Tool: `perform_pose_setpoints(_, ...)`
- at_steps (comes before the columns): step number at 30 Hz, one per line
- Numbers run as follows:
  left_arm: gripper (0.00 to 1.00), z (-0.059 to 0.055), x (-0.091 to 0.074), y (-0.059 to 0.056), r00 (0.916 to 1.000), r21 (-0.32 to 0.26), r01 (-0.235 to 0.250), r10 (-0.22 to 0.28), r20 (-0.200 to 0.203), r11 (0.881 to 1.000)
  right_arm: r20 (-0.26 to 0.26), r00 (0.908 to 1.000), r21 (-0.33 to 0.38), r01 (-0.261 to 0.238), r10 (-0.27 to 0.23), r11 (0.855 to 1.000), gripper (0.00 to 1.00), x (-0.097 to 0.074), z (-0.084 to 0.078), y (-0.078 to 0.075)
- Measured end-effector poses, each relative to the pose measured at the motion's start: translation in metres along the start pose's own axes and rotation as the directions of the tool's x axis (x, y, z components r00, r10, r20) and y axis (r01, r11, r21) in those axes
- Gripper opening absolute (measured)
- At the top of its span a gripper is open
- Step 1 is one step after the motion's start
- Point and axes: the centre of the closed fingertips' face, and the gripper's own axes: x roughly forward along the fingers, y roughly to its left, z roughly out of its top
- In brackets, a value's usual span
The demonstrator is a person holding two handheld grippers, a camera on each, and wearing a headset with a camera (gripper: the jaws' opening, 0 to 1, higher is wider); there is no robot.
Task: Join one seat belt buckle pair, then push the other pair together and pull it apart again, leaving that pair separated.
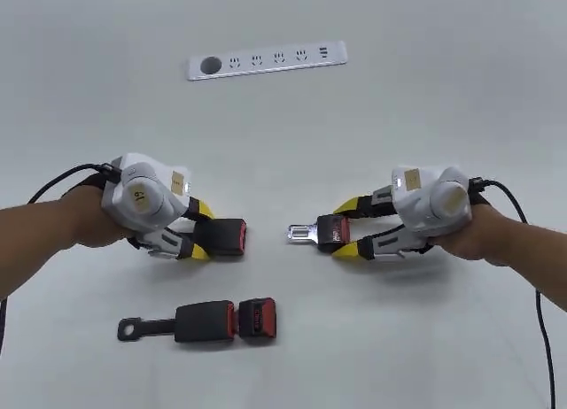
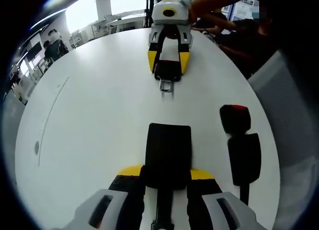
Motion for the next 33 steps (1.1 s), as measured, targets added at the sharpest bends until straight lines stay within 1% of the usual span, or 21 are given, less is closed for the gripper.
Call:
perform_pose_setpoints(5,0.33,0.0,0.0,0.0,1.0,-0.008,-0.001,0.002,0.009,1.0,0.011,0.9999,0.006,-0.006,0.006,1.0,0.35,0.007,0.007,0.0)
perform_pose_setpoints(9,0.33,0.0,0.0,0.001,1.0,-0.008,-0.001,0.001,0.01,1.0,0.027,0.9996,0.021,-0.008,0.007,1.0,0.35,0.016,0.015,-0.002)
perform_pose_setpoints(10,0.33,0.0,0.0,0.001,1.0,-0.007,0.0,0.0,0.008,1.0,0.033,0.9994,0.016,-0.014,0.014,1.0,0.35,0.02,0.019,-0.003)
perform_pose_setpoints(14,0.33,-0.001,0.0,0.001,1.0,-0.004,0.001,-0.001,0.005,1.0,0.04,0.9991,0.01,-0.013,0.013,1.0,0.35,0.032,0.025,-0.006)
perform_pose_setpoints(18,0.33,-0.001,0.001,0.001,1.0,-0.01,-0.003,0.003,0.009,1.0,0.051,0.9983,-0.002,-0.029,0.029,1.0,0.35,0.045,0.034,-0.003)
perform_pose_setpoints(20,0.33,-0.001,0.001,0.001,1.0,-0.013,-0.002,0.002,0.007,1.0,0.047,0.9984,-0.005,-0.03,0.03,1.0,0.35,0.048,0.036,-0.002)
perform_pose_setpoints(21,0.33,-0.001,0.001,0.001,1.0,0.001,-0.002,0.002,-0.003,1.0,0.046,0.9985,-0.009,-0.029,0.029,1.0,0.35,0.05,0.036,-0.002)
perform_pose_setpoints(23,0.33,-0.001,0.0,0.001,1.0,-0.016,-0.001,0.001,-0.001,1.0,0.044,0.9986,-0.012,-0.03,0.03,0.999,0.35,0.052,0.037,-0.002)
perform_pose_setpoints(26,0.33,-0.001,0.0,0.0,0.9999,0.005,0.001,-0.001,-0.013,1.0,0.037,0.9988,-0.018,-0.031,0.032,0.999,0.35,0.056,0.038,-0.001)
perform_pose_setpoints(31,0.33,-0.001,0.0,-0.001,0.9998,0.012,-0.006,0.007,-0.017,1.0,0.037,0.9989,-0.018,-0.029,0.029,0.999,0.35,0.063,0.041,0.001)
perform_pose_setpoints(33,0.33,0.0,0.001,-0.001,0.9998,0.017,-0.008,0.008,-0.019,1.0,0.036,0.9989,-0.013,-0.03,0.03,0.999,0.35,0.062,0.04,0.001)
